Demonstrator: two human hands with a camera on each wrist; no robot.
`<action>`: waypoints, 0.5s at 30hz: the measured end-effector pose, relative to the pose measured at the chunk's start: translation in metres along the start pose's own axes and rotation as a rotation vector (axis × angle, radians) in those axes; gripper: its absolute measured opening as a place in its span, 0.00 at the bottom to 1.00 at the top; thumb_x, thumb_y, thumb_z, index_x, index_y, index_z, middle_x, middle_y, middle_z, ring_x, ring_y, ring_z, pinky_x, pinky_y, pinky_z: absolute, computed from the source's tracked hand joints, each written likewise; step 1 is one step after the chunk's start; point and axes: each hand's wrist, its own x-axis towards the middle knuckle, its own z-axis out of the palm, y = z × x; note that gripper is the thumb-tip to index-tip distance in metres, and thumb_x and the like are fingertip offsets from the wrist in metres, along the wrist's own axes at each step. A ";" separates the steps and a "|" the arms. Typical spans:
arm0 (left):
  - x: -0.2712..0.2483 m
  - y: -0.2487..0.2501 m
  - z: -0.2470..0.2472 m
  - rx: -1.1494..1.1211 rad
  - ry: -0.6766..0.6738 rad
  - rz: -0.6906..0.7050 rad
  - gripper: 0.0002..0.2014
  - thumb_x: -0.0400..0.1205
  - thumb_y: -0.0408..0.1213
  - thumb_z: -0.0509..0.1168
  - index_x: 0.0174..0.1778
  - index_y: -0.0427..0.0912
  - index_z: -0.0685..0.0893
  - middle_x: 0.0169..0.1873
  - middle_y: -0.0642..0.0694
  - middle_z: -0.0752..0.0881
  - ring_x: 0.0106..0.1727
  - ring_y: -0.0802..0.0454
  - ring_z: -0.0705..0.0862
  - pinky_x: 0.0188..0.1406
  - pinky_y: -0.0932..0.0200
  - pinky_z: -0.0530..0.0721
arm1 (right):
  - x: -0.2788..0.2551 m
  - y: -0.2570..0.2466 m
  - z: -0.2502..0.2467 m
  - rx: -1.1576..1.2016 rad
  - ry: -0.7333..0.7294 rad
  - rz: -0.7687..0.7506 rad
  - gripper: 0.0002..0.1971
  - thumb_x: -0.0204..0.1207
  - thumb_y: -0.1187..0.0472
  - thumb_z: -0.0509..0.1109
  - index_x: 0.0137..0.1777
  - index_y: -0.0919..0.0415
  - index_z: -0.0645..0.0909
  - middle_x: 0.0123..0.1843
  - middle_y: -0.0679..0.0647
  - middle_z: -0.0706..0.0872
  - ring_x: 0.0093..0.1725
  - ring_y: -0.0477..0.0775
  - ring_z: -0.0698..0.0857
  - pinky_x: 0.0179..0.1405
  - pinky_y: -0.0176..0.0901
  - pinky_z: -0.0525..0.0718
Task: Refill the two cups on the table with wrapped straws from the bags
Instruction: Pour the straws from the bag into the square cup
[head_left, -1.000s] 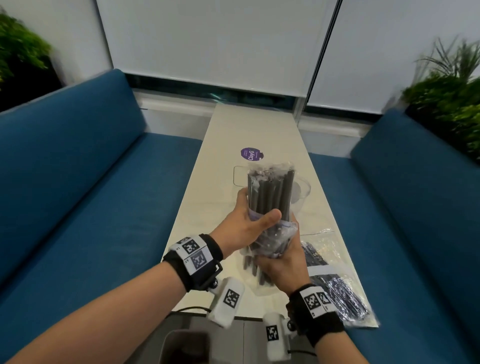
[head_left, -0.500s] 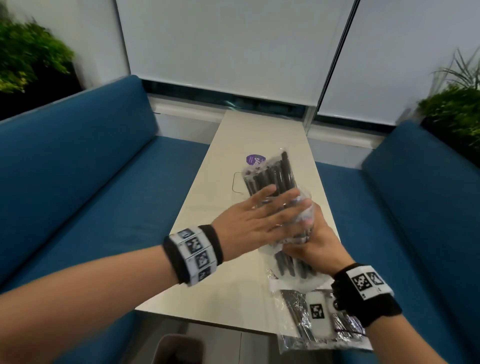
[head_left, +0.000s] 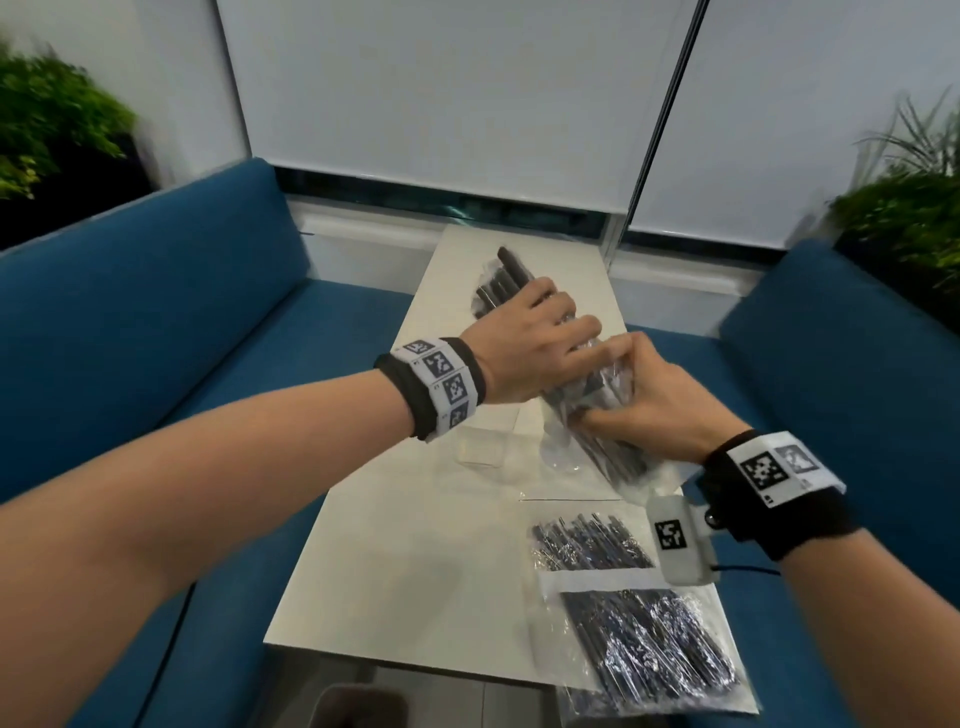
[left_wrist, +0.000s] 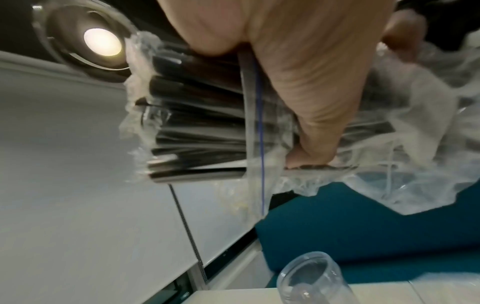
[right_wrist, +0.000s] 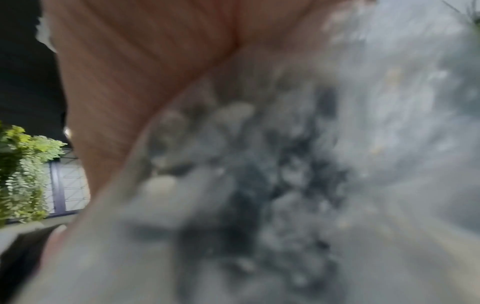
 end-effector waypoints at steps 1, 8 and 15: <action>0.000 -0.006 0.003 -0.026 0.021 -0.021 0.33 0.79 0.43 0.68 0.80 0.45 0.66 0.61 0.37 0.87 0.54 0.32 0.87 0.62 0.32 0.81 | 0.000 -0.002 -0.008 0.003 0.006 -0.023 0.40 0.68 0.39 0.82 0.75 0.49 0.67 0.60 0.46 0.84 0.51 0.44 0.87 0.43 0.40 0.83; -0.003 -0.021 0.032 -0.261 0.227 -0.295 0.37 0.71 0.51 0.79 0.72 0.50 0.68 0.59 0.42 0.88 0.52 0.36 0.88 0.60 0.35 0.84 | -0.012 0.014 -0.040 0.266 0.016 -0.065 0.48 0.54 0.27 0.82 0.79 0.28 0.73 0.67 0.41 0.89 0.62 0.44 0.91 0.74 0.56 0.84; 0.000 -0.021 0.053 -0.822 0.312 -0.654 0.41 0.66 0.48 0.86 0.72 0.46 0.74 0.58 0.46 0.89 0.51 0.47 0.88 0.55 0.41 0.90 | 0.011 0.017 0.005 0.897 0.313 -0.290 0.70 0.47 0.46 0.95 0.89 0.47 0.59 0.83 0.59 0.76 0.78 0.60 0.82 0.75 0.61 0.82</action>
